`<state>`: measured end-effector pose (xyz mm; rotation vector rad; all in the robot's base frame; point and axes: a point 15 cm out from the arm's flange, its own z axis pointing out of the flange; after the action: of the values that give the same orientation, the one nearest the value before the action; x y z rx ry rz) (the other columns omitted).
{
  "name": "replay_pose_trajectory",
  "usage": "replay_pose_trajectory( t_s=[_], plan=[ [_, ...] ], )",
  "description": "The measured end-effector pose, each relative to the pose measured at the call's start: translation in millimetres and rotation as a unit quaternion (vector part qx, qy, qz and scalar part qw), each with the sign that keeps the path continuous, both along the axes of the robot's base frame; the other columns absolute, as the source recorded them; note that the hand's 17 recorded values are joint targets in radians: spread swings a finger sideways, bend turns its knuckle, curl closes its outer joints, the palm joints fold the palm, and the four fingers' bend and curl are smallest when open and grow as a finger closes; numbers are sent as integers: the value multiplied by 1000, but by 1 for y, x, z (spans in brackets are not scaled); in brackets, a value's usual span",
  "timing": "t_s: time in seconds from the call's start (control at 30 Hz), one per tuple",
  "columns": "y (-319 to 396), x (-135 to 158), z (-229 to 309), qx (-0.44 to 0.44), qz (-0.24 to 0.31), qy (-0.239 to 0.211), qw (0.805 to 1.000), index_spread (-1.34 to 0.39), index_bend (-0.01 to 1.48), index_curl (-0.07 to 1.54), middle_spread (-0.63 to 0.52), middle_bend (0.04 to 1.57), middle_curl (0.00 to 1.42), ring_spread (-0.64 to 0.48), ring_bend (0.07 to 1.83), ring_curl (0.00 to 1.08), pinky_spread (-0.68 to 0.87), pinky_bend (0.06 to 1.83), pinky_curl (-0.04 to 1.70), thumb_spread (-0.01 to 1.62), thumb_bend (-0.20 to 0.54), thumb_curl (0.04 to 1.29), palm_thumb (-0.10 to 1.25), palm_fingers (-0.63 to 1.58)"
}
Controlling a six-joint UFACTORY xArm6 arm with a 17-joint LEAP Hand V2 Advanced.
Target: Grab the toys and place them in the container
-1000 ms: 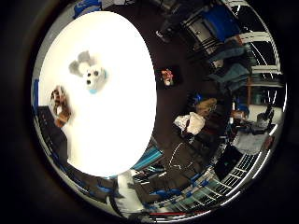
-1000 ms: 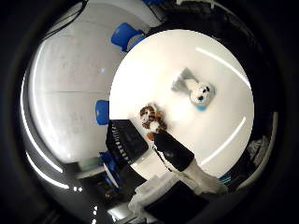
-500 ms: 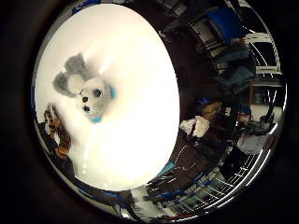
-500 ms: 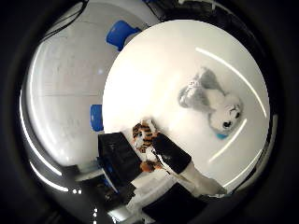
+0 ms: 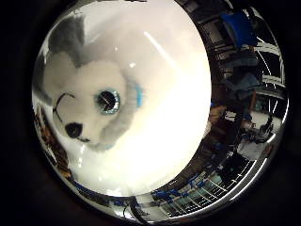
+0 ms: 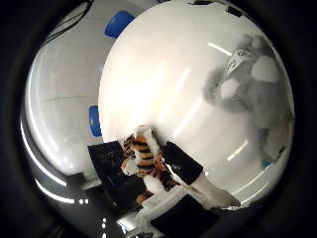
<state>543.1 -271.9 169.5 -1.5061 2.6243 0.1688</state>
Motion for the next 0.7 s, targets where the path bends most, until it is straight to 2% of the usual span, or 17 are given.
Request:
replay_pose_trajectory(
  t_s=[0.57,0.7],
  plan=[
    [0,-16,-7,-31,19,50,998,-154,143,248,212,243,334,296,430,252,537,671,289,1118,-19,352,627,98],
    [3,-24,-9,-30,24,68,997,-180,135,234,112,308,353,237,553,276,491,676,278,1110,-15,360,657,222]
  ],
)
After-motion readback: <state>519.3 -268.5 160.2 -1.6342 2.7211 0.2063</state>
